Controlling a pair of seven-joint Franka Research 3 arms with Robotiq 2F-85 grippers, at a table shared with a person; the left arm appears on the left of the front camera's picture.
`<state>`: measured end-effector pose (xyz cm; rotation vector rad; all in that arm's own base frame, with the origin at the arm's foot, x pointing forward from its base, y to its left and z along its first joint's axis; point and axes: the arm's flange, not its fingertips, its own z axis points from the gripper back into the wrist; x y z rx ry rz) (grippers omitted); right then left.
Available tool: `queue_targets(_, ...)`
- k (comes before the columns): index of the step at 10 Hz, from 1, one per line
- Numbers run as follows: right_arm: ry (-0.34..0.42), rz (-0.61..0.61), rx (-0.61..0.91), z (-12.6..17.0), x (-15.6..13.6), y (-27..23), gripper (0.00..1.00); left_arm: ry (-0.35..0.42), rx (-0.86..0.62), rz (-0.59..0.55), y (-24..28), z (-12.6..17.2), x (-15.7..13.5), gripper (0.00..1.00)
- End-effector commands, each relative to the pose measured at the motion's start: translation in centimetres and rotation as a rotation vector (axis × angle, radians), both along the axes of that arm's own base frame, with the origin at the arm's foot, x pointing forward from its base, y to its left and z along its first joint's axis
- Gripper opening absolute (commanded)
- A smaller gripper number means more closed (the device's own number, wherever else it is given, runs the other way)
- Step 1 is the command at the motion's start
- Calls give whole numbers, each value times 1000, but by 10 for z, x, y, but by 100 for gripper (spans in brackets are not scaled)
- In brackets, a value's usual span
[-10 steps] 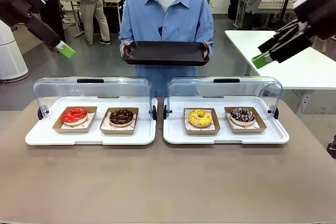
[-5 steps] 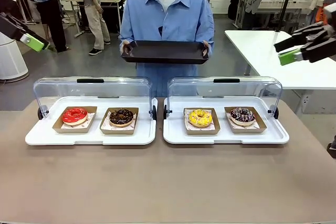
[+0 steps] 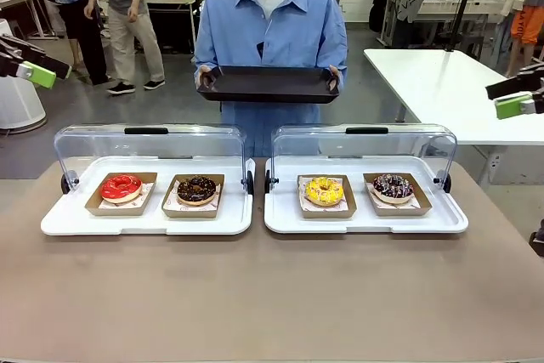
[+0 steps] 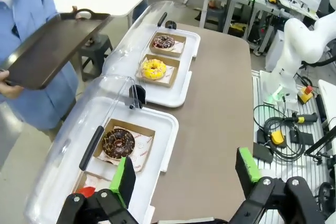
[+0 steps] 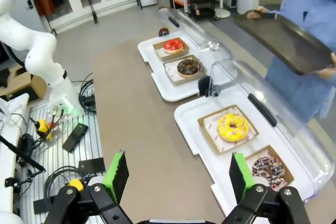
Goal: Provide the desired donut to the person.
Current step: Pick up and lift the Paper togo box containing the Donut pointed at by the person.
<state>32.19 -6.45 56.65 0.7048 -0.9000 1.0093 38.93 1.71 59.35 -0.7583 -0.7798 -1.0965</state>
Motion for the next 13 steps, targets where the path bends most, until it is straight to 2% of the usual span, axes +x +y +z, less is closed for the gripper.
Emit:
queue_targets(1,-19,21,1,-5,-4,-4,100,-30,-5,-26,-2,-1,-5,100)
queue_targets(7,-41,33,-29,1,-13,-8,100,-48,47,-42,-15,2,-17,100)
queue_targets(8,-28,15,-25,3,-15,-11,100,-22,31,-34,-13,5,-7,100)
queue_targets(13,-28,15,-25,3,-15,-11,100,-22,31,-34,-13,5,-7,100)
